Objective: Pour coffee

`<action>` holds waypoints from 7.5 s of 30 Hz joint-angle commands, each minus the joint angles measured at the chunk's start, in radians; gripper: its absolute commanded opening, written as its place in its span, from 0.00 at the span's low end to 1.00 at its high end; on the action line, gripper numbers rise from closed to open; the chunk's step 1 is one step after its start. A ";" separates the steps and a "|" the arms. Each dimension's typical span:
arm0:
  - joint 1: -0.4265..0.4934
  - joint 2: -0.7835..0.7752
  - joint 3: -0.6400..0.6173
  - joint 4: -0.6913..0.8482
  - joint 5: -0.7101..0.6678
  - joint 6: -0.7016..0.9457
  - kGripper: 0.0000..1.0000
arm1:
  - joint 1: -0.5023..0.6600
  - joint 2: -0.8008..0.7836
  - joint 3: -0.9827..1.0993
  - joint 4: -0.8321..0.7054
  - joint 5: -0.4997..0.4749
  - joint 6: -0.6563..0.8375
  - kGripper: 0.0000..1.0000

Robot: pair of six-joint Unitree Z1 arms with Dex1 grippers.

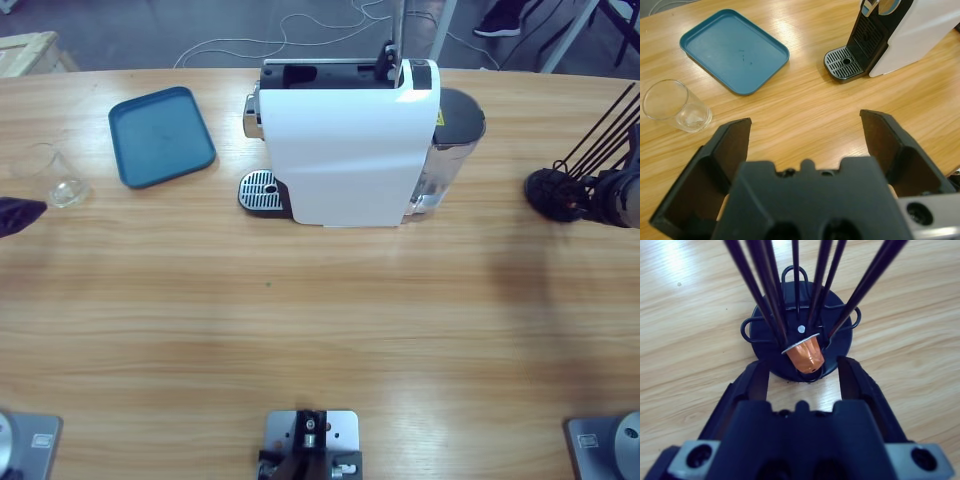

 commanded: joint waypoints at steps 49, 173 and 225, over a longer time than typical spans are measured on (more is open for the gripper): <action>-0.008 -0.019 0.046 -0.016 0.014 -0.009 0.94 | -0.008 -0.330 -0.224 0.324 0.018 -0.219 0.00; -0.008 -0.035 0.049 -0.023 -0.005 0.003 0.99 | 0.724 0.797 -2.288 1.681 0.000 -0.658 0.50; -0.008 -0.012 0.046 -0.023 -0.006 0.003 0.99 | 0.598 -0.169 -0.801 0.515 0.034 -0.338 0.00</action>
